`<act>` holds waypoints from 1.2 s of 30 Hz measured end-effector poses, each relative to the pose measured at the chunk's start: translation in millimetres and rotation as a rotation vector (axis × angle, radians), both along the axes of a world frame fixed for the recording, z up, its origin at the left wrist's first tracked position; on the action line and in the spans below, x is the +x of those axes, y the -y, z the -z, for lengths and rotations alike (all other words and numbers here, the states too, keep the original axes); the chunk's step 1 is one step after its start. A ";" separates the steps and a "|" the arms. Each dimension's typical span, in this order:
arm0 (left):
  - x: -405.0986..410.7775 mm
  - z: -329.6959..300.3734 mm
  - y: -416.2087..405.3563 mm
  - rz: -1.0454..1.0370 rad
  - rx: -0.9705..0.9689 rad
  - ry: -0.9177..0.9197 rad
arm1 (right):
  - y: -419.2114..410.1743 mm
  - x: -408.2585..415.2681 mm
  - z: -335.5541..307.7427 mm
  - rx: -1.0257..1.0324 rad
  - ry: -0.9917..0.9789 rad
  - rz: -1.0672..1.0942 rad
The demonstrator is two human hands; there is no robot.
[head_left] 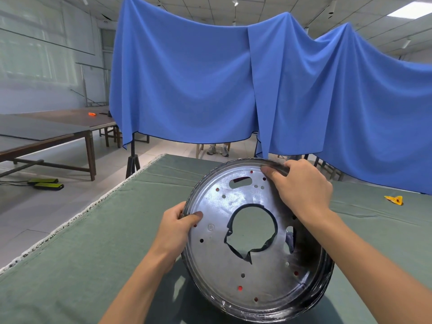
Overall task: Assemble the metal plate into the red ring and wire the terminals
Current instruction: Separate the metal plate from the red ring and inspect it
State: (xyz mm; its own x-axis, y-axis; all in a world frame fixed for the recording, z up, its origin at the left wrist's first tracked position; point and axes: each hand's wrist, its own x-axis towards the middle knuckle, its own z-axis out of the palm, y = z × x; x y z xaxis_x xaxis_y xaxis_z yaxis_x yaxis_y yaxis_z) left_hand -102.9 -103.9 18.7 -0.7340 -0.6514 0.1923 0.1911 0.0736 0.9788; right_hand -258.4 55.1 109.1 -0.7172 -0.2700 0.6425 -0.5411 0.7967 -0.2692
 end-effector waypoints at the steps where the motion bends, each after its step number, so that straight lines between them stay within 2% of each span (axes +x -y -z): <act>1: 0.0 -0.5 -0.4 0.002 0.000 0.002 | -0.4 -0.2 -0.2 -0.003 0.026 -0.003; 4: -0.1 -1.0 -0.8 0.005 -0.003 0.006 | -1.4 0.2 -2.2 -0.013 0.089 -0.013; 16: -0.9 0.9 -2.2 -0.005 0.015 -0.008 | -6.1 10.2 -3.6 -0.089 0.062 -0.042; 36: -2.0 -0.2 -5.5 -0.019 0.019 -0.043 | -20.2 9.3 -11.9 -0.141 0.164 -0.170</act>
State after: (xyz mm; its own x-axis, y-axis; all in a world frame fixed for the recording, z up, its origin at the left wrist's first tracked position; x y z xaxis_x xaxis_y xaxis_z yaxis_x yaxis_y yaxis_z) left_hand -105.0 -98.4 18.8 -0.7129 -0.6687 0.2114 0.2322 0.0593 0.9708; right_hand -249.1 75.3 120.9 -0.7664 -0.3118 0.5616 -0.6044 0.6463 -0.4658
